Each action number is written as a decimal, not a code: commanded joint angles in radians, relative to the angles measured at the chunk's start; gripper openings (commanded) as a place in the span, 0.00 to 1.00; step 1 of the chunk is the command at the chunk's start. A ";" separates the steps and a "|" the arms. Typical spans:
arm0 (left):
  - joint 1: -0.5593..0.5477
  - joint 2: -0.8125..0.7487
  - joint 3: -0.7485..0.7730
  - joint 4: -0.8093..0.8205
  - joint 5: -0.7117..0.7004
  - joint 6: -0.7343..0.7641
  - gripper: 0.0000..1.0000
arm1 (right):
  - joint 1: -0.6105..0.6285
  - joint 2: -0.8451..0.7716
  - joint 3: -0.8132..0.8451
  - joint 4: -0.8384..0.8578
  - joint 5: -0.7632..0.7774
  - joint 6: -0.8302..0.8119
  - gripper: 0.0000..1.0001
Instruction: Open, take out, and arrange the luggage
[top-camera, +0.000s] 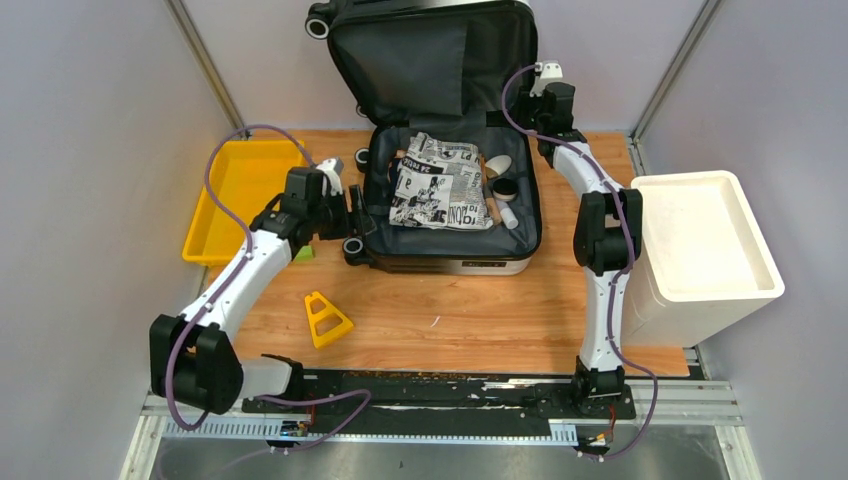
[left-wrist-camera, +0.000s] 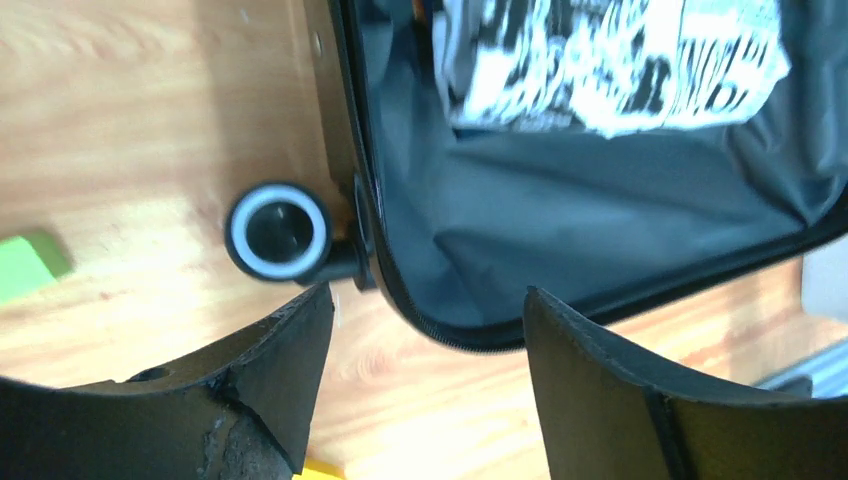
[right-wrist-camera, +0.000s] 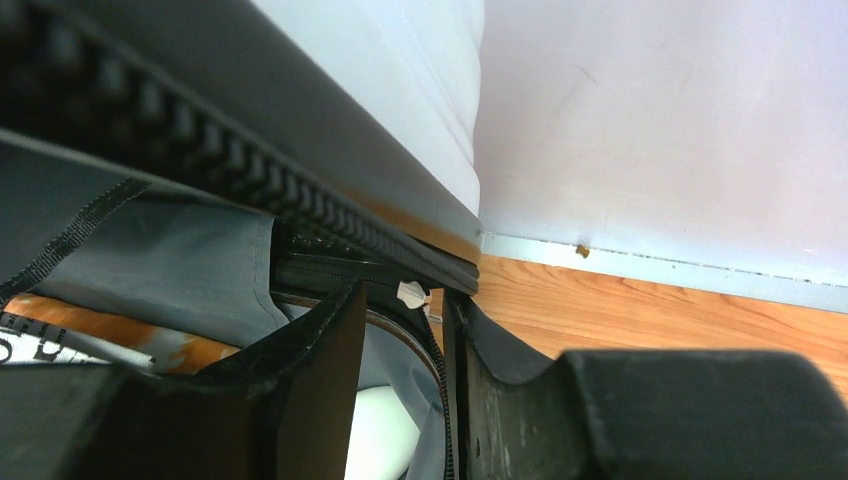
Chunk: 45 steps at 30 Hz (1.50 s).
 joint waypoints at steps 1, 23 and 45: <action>-0.005 0.034 0.133 -0.009 -0.108 0.035 0.79 | -0.006 -0.017 0.026 0.005 -0.005 0.002 0.36; -0.005 0.289 0.103 0.038 -0.068 0.136 0.12 | -0.052 -0.083 0.052 0.218 -0.105 0.065 0.36; -0.005 0.212 0.077 0.016 -0.074 0.134 0.50 | -0.046 -0.200 -0.060 0.095 -0.086 0.141 0.44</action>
